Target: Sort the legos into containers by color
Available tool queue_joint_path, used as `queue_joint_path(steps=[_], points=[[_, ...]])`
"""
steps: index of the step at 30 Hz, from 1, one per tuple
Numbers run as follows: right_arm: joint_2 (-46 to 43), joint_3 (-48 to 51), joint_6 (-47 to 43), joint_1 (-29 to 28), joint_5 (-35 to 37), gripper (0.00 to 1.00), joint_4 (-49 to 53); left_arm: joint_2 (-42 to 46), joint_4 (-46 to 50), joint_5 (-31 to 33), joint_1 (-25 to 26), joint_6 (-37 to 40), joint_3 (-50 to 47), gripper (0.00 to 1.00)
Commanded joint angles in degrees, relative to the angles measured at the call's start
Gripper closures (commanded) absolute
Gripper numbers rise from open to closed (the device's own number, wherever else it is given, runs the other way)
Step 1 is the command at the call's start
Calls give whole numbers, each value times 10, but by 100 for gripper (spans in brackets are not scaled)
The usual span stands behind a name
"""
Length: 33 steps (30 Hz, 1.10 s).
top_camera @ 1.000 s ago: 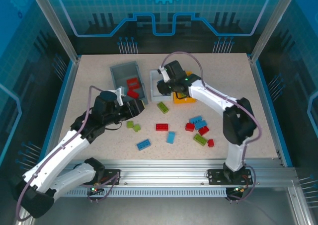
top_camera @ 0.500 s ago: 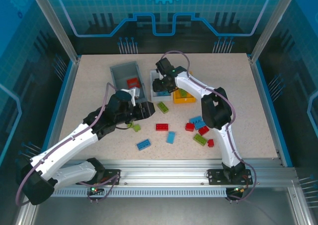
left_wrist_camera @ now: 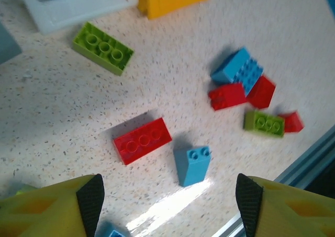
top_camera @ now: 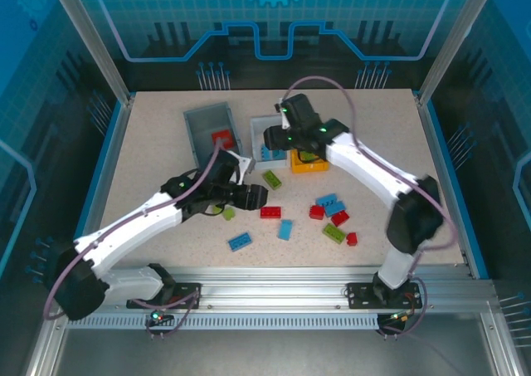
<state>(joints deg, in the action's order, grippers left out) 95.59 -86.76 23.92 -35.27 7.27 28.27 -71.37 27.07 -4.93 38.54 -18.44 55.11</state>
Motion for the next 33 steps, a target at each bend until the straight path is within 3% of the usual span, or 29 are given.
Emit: queue_joint_path(steps=[1, 9, 13, 19, 25, 33], points=[[-103, 106, -20, -4, -18, 42, -62, -47, 22, -48, 10, 168, 25, 28], [-382, 343, 1, -4, -95, 35, -77, -188, 13, -22, 57, 409, 66, 25], [-453, 404, 24, -1, -118, 32, -45, -242, 14, 10, 59, 477, 86, 24], [-500, 448, 62, -2, -136, 30, -41, -294, 17, 47, 56, 506, 106, 24], [-493, 449, 66, -4, -144, 30, -48, -316, 16, 36, 44, 507, 101, 25], [-479, 447, 65, -8, -148, 31, -57, -369, -4, 45, 43, 499, 106, 35]])
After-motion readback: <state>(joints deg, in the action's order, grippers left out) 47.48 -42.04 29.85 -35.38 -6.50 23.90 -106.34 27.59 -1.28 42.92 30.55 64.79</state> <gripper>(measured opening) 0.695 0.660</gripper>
